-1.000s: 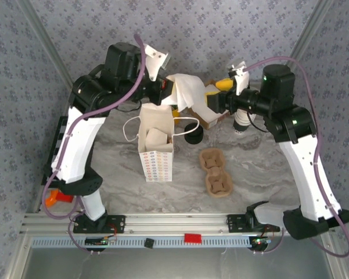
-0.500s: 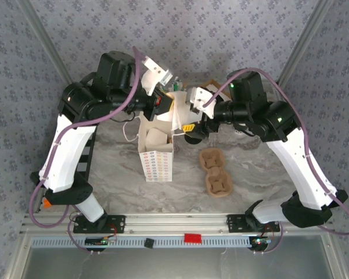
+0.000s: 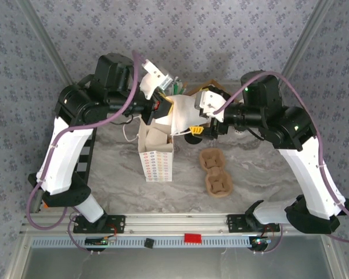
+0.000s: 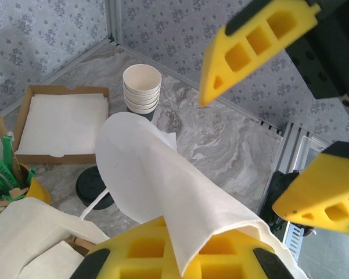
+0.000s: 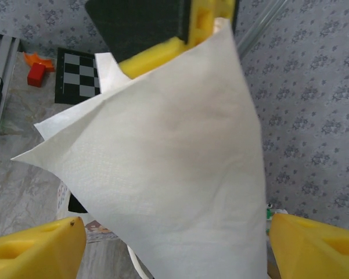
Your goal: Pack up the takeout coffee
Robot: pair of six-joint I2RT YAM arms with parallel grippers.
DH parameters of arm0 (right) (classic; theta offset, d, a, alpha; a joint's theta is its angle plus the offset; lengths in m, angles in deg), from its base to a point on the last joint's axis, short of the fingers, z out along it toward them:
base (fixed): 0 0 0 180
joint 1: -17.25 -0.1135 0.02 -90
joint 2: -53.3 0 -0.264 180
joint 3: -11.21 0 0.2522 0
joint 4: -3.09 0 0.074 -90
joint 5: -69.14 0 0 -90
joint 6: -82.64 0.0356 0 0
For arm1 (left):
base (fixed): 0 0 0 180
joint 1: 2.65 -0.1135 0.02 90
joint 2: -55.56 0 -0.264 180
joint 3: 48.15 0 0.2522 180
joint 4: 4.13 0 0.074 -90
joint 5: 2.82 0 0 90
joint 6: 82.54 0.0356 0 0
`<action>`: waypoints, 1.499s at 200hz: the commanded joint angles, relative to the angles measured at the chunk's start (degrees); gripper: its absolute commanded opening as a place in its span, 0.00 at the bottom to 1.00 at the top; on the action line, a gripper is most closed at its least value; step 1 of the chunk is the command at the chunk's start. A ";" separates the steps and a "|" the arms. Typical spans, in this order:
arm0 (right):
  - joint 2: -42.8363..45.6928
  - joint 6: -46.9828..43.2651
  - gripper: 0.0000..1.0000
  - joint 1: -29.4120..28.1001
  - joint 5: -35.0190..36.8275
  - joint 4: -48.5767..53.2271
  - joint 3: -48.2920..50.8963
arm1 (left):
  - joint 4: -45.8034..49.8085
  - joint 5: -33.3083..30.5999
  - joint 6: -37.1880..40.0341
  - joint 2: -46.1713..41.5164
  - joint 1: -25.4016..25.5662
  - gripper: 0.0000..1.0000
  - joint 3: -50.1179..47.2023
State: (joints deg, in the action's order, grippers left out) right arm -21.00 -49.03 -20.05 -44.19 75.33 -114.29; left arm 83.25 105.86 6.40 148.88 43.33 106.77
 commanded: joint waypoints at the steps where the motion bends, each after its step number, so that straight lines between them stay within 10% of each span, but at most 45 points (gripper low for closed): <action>1: -2.30 -2.21 0.85 1.11 -2.00 -0.60 -1.63 | 0.99 1.14 1.52 -1.51 1.14 0.00 -0.07; 69: -7.92 -2.55 0.69 1.19 -8.57 0.74 -6.63 | 0.70 -0.84 2.06 -1.22 2.64 0.00 0.17; 131: -6.30 1.64 0.00 -0.98 -2.05 -2.70 -4.17 | -0.44 -7.90 2.29 -1.78 2.63 0.00 0.82; 146: -5.56 4.35 0.00 -1.64 2.48 -4.73 -3.66 | -1.11 -9.39 2.25 -2.34 2.65 0.03 0.95; 170: -4.15 11.87 0.00 -2.06 11.09 -8.83 -3.57 | -2.62 -13.61 1.37 -4.00 2.66 0.42 0.75; 192: -3.09 19.17 0.00 -2.37 18.75 -10.97 -4.09 | -5.06 -19.89 -1.27 -7.43 2.34 0.57 -2.27; 246: -4.46 40.43 0.00 -9.78 38.54 -11.85 -7.52 | -8.33 -38.07 -17.31 -21.50 -1.04 0.64 -20.51; 300: -12.14 62.10 0.00 -18.41 54.32 -7.60 -15.26 | -5.79 -32.20 -32.64 -29.31 -6.73 0.66 -39.28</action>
State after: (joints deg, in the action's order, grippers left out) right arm -30.62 -2.06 -36.92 0.07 65.19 -127.60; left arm 77.16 71.37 -16.76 120.64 37.95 74.18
